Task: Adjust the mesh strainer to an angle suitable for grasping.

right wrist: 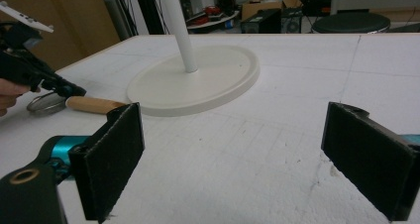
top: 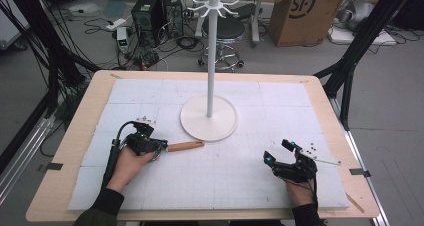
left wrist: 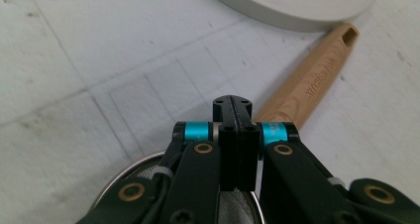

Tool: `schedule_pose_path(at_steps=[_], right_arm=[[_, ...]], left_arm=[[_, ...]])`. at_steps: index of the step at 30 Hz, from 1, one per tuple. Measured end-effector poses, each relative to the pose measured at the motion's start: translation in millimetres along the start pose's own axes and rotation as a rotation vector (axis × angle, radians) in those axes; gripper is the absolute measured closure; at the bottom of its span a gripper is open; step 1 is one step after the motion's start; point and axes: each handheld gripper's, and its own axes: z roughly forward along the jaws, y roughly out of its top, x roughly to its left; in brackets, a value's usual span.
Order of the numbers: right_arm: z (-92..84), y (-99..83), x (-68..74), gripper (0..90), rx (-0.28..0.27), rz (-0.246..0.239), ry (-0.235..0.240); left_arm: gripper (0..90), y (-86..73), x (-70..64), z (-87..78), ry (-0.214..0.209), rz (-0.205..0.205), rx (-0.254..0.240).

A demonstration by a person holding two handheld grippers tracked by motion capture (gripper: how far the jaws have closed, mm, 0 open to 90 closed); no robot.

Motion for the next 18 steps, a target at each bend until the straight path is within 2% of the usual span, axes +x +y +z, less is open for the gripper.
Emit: schedule_pose_path(at_steps=[6, 13, 18], right_arm=[[1.6, 0.4, 1.4, 8.7, 0.001, -0.006, -0.003], [2.2, -0.1, 1.6, 8.7, 0.006, -0.005, -0.006], [2.1, -0.1, 1.7, 8.7, 0.005, -0.008, -0.005]], left_arm=[[90.0, -7.5, -7.2, -3.6, -0.020, 0.028, 0.016], [90.0, -19.6, -11.2, -8.1, -0.052, 0.012, -0.006], [90.0, -26.9, -15.2, -11.6, -0.057, 0.013, -0.010]])
